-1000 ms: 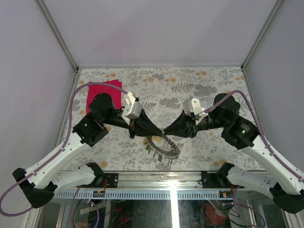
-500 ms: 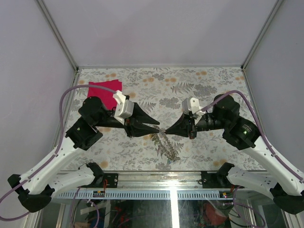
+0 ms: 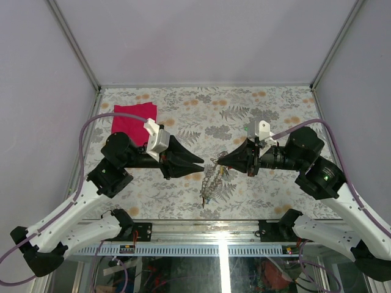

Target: Put the keys on the keyring

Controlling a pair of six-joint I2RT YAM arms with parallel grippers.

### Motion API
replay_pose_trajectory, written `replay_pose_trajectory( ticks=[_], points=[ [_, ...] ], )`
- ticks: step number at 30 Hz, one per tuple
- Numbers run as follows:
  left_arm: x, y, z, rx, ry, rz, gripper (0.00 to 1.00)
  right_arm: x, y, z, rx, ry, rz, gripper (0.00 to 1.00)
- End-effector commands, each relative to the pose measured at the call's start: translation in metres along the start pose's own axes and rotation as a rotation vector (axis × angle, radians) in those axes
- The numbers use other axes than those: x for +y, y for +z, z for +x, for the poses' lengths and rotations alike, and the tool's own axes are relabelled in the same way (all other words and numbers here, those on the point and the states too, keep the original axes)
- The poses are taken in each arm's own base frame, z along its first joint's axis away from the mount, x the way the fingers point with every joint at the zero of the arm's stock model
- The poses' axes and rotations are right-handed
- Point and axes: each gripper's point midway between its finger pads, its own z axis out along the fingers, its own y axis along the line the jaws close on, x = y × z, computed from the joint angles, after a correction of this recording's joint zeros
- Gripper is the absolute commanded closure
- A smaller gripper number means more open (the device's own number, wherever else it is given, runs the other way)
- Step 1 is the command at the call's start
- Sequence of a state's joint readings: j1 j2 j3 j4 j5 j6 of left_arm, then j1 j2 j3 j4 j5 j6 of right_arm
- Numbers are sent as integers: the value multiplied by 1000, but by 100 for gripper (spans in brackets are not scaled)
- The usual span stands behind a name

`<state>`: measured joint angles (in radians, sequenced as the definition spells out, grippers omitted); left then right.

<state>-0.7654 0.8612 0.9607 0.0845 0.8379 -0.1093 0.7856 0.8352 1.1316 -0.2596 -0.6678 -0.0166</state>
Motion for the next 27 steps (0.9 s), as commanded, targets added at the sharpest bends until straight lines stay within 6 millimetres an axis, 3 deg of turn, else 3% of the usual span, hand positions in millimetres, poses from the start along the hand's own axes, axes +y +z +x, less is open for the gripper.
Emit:
replay_pose_trajectory(
  ticks=[1, 9, 16, 27],
  points=[
    [-1, 2, -8, -49, 22, 17, 74, 4, -4, -39, -129, -66, 3, 100],
    [2, 8, -5, -51, 18, 40, 73, 7, -5, -42, -142, -68, -11, 100],
    [-2, 11, 2, -42, 1, 86, 81, 6, -5, -45, -151, -75, -3, 100],
    [6, 16, 1, -55, 9, 62, 77, 9, -1, -44, -147, -69, -39, 100]
  ],
)
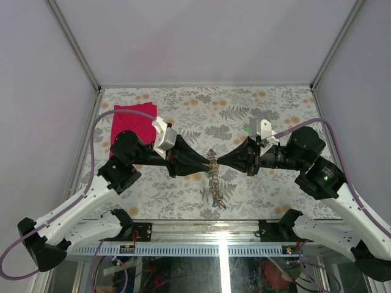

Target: Put the keys on the keyring

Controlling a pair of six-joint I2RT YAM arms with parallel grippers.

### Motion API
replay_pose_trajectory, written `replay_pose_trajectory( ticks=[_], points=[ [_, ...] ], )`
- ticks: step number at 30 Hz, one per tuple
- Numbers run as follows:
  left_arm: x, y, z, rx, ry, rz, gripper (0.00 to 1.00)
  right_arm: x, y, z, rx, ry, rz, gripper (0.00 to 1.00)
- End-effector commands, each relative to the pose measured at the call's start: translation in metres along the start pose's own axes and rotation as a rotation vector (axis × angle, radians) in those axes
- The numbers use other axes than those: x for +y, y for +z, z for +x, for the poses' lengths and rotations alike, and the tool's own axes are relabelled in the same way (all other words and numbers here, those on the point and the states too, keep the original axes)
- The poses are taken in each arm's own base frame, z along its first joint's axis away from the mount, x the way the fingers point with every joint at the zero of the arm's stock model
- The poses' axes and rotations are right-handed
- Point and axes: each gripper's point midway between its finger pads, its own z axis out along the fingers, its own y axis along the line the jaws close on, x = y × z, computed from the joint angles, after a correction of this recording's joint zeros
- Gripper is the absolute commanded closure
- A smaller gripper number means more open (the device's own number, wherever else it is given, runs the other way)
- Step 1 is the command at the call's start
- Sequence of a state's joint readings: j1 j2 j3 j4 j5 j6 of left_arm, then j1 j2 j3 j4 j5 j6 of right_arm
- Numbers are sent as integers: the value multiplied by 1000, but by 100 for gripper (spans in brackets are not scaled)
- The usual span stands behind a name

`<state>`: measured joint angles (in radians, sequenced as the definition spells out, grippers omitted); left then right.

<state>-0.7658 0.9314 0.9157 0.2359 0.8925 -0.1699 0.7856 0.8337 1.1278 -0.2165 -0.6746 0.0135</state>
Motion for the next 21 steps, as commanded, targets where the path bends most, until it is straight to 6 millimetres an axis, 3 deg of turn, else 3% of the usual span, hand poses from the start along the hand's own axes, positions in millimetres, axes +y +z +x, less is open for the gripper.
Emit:
replay_pose_trajectory(
  ticks=[1, 21],
  points=[
    [1, 3, -12, -42, 45, 2, 76, 9, -1, -37, -115, -73, -39, 100],
    [-3, 8, -29, -85, 71, 38, 71, 5, 1, -30, -102, -56, -25, 100]
  ],
)
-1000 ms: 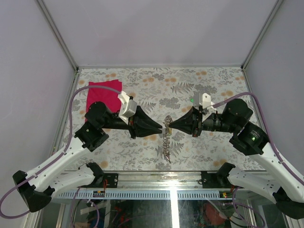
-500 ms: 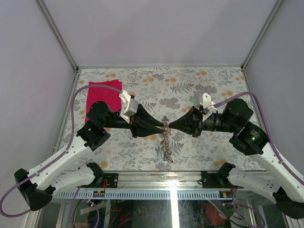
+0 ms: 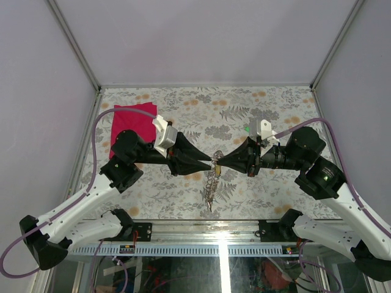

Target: Put the keys on the keyring

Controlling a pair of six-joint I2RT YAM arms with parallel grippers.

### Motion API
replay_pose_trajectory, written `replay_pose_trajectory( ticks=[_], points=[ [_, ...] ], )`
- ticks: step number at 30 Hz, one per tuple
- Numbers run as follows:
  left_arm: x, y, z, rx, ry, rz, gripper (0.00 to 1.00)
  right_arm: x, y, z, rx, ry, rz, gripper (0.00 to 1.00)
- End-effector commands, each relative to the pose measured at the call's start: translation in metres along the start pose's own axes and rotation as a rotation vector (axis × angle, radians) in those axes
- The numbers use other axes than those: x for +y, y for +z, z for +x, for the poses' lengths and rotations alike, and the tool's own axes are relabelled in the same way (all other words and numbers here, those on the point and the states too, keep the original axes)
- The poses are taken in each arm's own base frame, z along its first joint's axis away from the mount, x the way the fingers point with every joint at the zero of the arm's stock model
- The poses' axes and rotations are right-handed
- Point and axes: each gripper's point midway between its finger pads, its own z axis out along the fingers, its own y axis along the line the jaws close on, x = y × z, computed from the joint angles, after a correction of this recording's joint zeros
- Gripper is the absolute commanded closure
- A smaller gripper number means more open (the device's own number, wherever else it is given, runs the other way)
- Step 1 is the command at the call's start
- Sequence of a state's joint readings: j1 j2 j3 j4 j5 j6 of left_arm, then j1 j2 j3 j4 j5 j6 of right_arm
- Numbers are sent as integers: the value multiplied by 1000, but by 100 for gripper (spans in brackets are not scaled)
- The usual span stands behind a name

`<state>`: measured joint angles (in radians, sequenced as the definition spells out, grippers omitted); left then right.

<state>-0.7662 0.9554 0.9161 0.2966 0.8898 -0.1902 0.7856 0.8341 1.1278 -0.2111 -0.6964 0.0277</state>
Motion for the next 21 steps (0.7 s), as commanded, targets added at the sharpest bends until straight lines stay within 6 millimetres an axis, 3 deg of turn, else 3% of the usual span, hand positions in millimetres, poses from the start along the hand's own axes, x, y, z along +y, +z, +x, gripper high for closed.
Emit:
replay_pose_trajectory(
  ticks=[1, 21],
  points=[
    [-8, 5, -24, -61, 61, 38, 71, 1, 1, -30, -99, -69, -3, 100],
    [-12, 13, -31, -72, 70, 61, 71, -6, -2, -26, -87, -72, 43, 100]
  ],
)
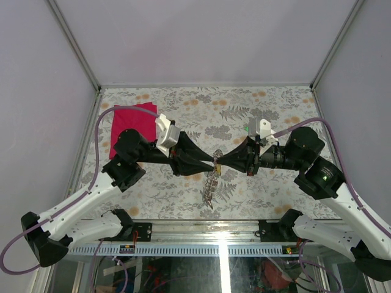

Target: Put the keys on the keyring

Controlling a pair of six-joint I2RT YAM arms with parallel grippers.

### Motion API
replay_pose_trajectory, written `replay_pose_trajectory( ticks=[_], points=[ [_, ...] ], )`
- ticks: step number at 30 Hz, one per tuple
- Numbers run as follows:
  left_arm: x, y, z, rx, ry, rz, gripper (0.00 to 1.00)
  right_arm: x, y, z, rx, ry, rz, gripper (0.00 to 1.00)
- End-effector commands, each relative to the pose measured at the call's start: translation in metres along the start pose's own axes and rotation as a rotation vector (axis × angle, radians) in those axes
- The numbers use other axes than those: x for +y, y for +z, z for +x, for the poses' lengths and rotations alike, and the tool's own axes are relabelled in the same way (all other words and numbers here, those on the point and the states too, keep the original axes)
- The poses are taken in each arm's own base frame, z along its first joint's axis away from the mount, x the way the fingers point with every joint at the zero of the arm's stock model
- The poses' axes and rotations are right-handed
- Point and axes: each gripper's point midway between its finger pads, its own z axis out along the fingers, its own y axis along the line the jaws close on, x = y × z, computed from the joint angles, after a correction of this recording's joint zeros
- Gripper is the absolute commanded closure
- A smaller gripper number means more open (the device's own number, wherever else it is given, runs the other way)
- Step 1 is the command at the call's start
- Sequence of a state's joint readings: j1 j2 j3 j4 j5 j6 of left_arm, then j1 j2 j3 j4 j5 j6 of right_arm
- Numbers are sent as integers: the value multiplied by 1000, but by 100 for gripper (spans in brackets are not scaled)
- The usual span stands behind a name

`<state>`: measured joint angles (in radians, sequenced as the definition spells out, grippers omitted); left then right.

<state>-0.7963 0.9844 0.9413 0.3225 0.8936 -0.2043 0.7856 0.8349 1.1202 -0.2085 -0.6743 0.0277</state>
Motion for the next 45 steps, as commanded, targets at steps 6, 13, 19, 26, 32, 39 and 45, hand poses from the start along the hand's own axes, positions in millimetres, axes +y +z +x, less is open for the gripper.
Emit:
replay_pose_trajectory(
  ticks=[6, 13, 19, 26, 32, 39, 45],
  points=[
    [-2, 10, -23, -51, 65, 10, 72, -2, -3, -29, -90, -78, 27, 100],
    [4, 11, -25, -53, 66, -25, 87, -6, -4, -23, -64, -85, 45, 100],
    [11, 10, -25, -53, 56, -71, 100, -4, -8, -26, -68, -111, 49, 100],
    [11, 9, -22, -48, 56, -75, 100, -3, -21, -31, -94, -153, 98, 76],
    [11, 9, -21, -43, 57, -69, 100, -8, -25, -26, -83, -165, 133, 68],
    [-1, 10, -21, -32, 71, 1, 100, -4, -21, -13, -32, -161, 93, 68],
    [-17, 10, -25, -29, 76, 96, 100, -3, -22, 0, -4, -172, 79, 59]
  ],
)
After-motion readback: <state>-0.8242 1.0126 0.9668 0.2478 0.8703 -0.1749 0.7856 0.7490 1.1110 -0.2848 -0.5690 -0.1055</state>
